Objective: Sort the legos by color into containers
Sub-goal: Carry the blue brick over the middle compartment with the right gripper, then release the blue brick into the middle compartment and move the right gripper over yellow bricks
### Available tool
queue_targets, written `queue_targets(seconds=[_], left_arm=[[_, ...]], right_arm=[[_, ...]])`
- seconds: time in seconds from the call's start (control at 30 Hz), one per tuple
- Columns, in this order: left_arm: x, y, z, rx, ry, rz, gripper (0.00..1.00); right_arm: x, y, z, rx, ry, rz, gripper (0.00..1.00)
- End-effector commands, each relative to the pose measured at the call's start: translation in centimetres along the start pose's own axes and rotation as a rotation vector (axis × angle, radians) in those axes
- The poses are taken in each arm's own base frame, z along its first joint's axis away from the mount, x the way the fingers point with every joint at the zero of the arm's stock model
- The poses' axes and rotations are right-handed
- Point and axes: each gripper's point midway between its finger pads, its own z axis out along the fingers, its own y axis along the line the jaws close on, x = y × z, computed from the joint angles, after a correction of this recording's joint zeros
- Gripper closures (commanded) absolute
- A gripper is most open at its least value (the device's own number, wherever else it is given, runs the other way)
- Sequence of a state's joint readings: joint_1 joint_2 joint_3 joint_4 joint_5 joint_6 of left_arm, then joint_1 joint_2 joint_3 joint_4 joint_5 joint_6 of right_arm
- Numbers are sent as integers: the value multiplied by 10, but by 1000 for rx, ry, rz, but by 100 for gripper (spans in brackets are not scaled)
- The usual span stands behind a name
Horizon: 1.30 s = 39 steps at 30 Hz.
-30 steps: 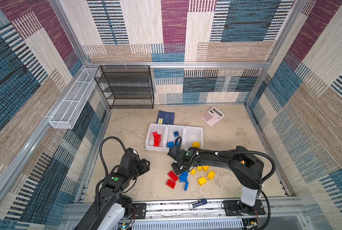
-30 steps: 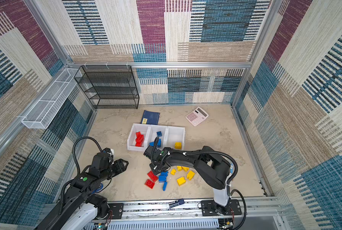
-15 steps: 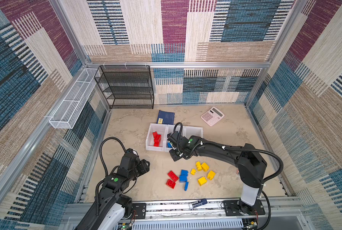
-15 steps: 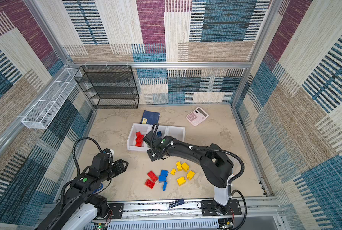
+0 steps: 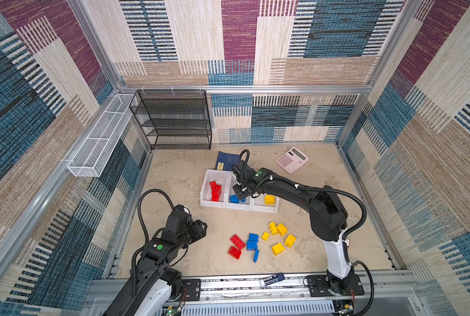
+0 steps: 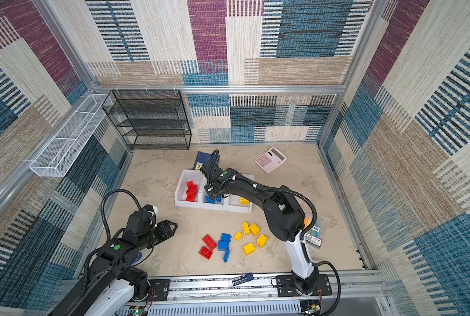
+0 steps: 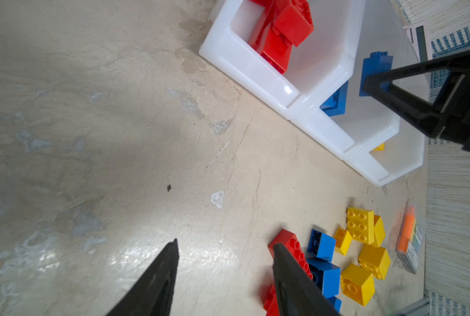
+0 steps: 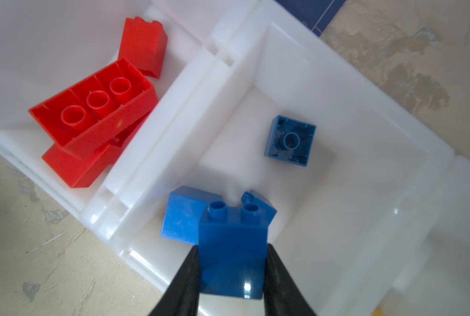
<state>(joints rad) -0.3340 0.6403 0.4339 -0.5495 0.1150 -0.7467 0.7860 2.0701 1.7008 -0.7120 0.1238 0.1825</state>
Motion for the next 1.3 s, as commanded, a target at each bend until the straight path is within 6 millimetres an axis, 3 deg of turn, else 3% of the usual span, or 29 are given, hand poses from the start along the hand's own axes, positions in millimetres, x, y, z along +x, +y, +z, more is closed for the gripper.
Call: queue_targets(seconds=[0.0,0.23,0.43,0.7,1.03,1.27], left_arm=[[5,-1,0,11,23,-15,41],[4,-5,1,15,33,9,41],[1,-25,4,30,59,121,42],[33,-60,25,52,177,314,41],[69,-92,46,147,301,374,41],[86,-101,56,159,355,388,40]], right_arm=[[3,-3,2,20,13,-5,55],[0,-7,-12,33,-3,17,42],[-9,-5,-50,-23,-97,101,40],[23,-20,-86,-39,-143,225,39],[93,-44,-92,-9,-116,370,38],[99,-45,-95,-8,-116,379,38]])
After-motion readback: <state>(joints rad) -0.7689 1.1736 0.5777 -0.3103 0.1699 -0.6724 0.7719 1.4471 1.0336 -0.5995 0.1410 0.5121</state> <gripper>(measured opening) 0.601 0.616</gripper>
